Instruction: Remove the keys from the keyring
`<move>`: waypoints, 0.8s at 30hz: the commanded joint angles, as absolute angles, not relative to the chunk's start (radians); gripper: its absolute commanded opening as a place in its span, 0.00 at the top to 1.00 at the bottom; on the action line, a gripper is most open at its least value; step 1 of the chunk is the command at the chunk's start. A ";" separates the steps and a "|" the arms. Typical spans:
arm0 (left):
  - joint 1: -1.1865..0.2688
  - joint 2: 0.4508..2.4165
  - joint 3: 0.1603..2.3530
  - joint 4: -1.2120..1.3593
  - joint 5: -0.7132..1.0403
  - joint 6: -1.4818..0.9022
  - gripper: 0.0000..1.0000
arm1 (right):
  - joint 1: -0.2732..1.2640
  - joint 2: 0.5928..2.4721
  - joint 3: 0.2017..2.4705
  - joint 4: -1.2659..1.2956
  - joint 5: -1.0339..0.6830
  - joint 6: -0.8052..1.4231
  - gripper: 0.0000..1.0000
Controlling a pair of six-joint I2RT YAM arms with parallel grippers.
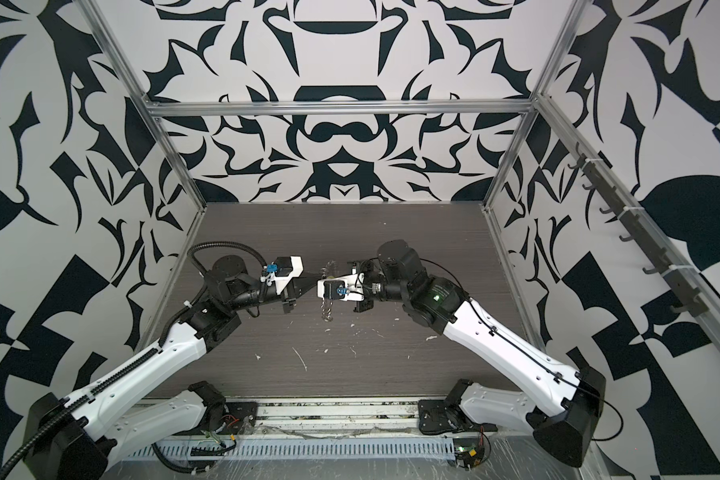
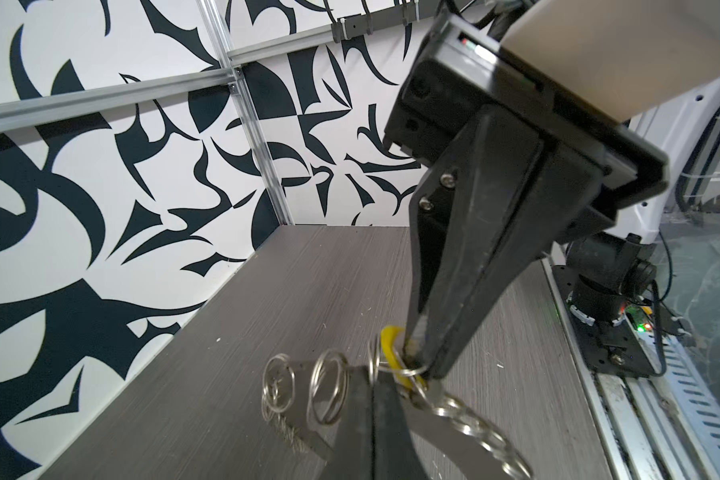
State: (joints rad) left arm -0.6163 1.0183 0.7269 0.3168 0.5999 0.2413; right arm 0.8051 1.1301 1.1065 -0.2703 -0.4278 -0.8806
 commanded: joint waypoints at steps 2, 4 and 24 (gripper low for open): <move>-0.621 0.980 0.757 0.590 0.565 0.262 1.00 | 0.827 1.144 1.052 -0.387 -0.383 -0.943 1.00; -0.624 0.983 0.752 0.604 0.563 0.262 1.00 | 0.828 1.149 1.057 -0.389 -0.376 -0.944 1.00; -0.629 0.981 0.732 0.639 0.533 0.258 1.00 | 0.828 1.132 1.058 -0.327 -0.337 -0.854 0.76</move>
State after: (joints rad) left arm -0.6250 0.9981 0.7139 0.5682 0.5381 0.2600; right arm 0.8249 1.1618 1.0405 -0.3439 -0.3504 -0.8860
